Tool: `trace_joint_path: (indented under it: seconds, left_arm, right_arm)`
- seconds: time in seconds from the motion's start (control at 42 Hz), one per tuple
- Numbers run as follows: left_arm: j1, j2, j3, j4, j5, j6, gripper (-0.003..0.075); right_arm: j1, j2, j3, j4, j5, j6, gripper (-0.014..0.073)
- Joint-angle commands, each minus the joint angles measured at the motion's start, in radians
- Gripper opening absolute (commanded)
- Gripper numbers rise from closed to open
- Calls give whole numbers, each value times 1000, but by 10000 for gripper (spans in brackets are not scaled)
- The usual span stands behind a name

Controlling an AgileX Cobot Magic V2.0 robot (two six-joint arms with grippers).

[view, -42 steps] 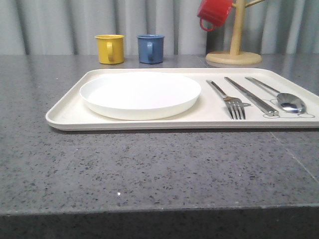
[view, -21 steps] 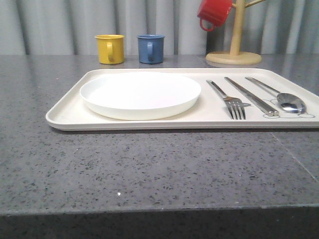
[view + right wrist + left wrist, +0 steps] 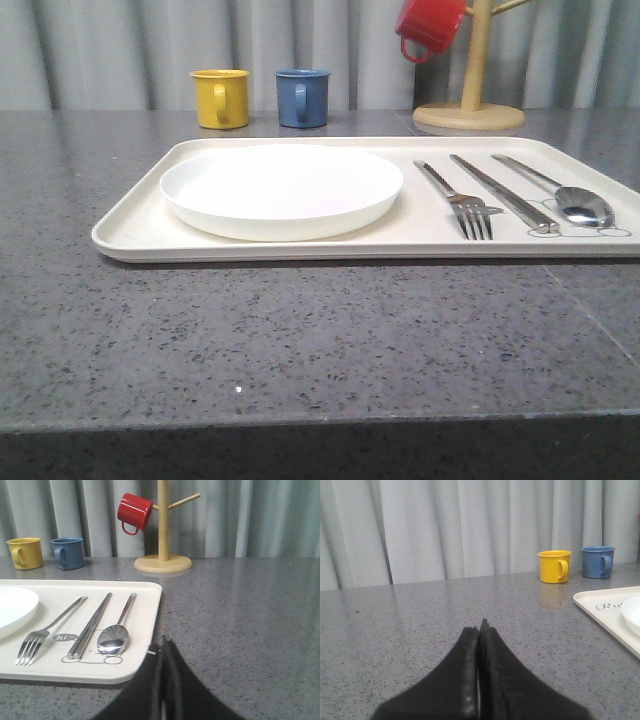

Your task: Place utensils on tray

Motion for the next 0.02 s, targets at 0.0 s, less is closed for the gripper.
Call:
trace_joint_path:
  seconds: [0.0]
  left_arm:
    - [-8, -19, 13, -1, -77, -10, -20]
  right_arm:
    - [-4, -15, -2, -14, -83, 0, -67]
